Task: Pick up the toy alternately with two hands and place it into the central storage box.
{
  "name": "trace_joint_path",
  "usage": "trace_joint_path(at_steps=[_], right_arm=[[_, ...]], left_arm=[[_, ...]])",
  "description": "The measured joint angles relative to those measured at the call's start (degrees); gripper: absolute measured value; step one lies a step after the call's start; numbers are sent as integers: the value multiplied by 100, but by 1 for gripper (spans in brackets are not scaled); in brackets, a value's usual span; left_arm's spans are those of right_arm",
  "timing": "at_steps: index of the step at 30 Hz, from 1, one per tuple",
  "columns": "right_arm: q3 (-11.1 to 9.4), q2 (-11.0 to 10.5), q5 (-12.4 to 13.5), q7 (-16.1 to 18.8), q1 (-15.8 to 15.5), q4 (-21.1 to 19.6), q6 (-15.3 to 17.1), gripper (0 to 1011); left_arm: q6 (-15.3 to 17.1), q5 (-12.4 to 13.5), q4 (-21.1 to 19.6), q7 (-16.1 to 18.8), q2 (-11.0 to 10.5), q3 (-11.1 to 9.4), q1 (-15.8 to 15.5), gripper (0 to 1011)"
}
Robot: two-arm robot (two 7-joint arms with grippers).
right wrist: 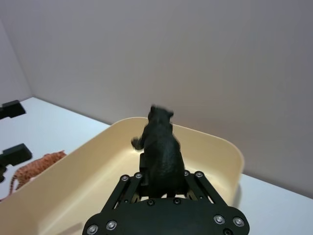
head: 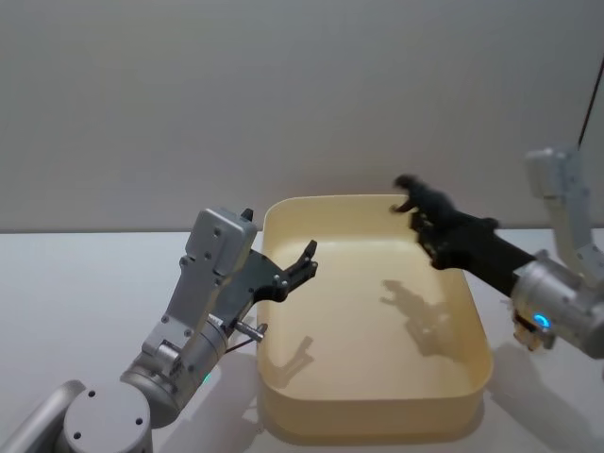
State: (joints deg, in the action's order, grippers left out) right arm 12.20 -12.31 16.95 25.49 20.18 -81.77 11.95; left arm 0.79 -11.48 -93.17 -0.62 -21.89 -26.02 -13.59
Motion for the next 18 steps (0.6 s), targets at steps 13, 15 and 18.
trace_joint_path(at_steps=[13,15,18], right_arm=[[191,287,54,490,541,370,582,629],[198,296,57,517,561,385,603,676],[203,298,61,527,575,392,613,769]], left_arm=[[0,0,0,0,0,0,0,1002],[0,0,0,0,0,0,0,1002],[0,0,0,0,0,0,0,1002]])
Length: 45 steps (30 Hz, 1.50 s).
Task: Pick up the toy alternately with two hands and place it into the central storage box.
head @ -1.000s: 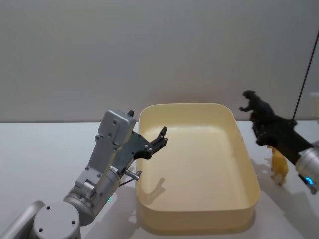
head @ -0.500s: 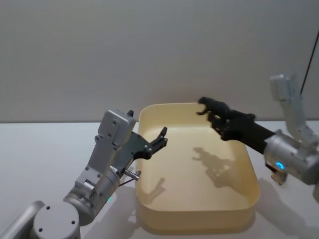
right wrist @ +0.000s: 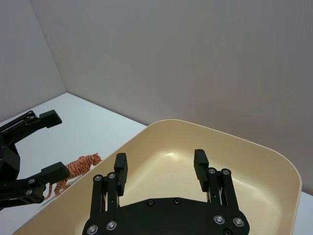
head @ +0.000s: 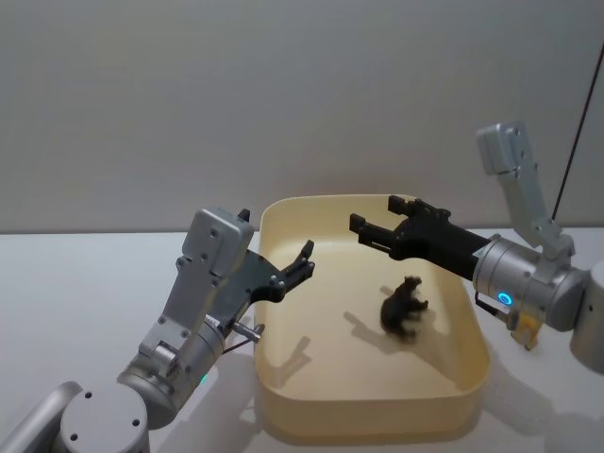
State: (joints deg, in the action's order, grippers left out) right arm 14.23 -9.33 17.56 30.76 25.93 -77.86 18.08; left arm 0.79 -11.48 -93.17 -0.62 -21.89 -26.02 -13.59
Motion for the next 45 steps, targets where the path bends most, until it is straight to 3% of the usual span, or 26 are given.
trace_joint_path(at_steps=[8,19,35,45], right_arm=[[-69,-126,-1,-178,-127,-118,-123,1001],[-308,-463,-13,-672,-528,-519,-388,1001],[-913,-1245,230,-1547,-1696,-1540,-526,1001],[-1110,-1501,323,-1757,-2234,-1860,-489,1001]], left_arm=[[0,0,0,0,0,0,0,1002],[0,0,0,0,0,0,0,1001],[0,0,0,0,0,0,0,1001],[0,0,0,0,0,0,0,1001]])
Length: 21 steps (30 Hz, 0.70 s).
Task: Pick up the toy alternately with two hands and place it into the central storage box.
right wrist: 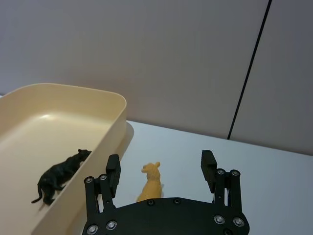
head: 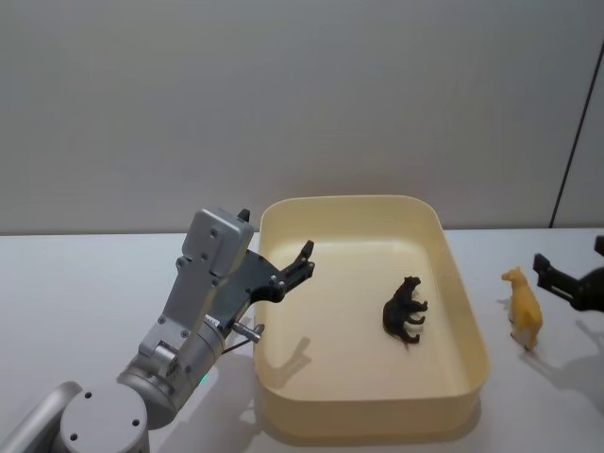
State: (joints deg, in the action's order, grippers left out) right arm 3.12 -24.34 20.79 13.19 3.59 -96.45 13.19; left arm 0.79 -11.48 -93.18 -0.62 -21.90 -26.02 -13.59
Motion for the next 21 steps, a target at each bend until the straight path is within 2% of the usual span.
trace_joint_path(at_steps=[6,11,21], right_arm=[[-48,-86,22,-20,-260,-103,23,1001],[-44,-91,7,-21,-337,-99,60,1001],[60,9,-124,-67,-294,153,170,1001]], left_arm=[[0,0,0,0,0,0,0,1001],[0,0,0,0,0,0,0,1001],[0,0,0,0,0,0,0,1002]])
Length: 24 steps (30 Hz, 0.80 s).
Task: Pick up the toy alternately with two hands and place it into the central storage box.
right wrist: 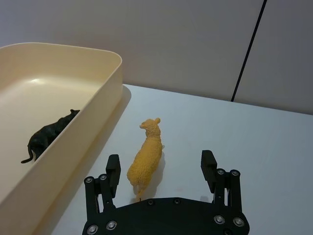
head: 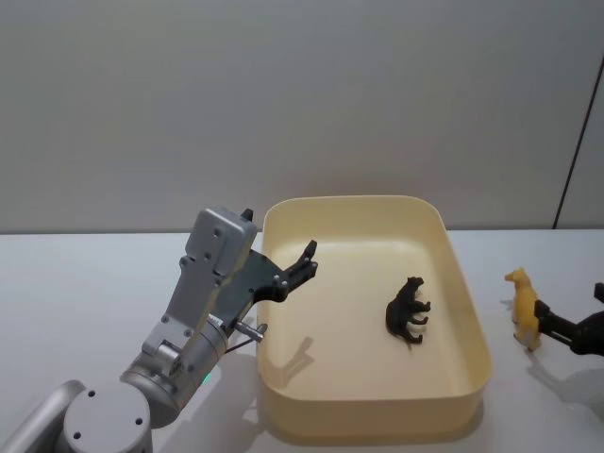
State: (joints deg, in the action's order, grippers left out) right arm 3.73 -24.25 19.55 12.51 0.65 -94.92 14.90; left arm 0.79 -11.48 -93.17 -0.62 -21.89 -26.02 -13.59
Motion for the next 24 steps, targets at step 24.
trace_joint_path(at_steps=[24], right_arm=[[374,479,-324,74,699,944,69,1001]], left_arm=[[0,0,0,0,0,0,0,1002]])
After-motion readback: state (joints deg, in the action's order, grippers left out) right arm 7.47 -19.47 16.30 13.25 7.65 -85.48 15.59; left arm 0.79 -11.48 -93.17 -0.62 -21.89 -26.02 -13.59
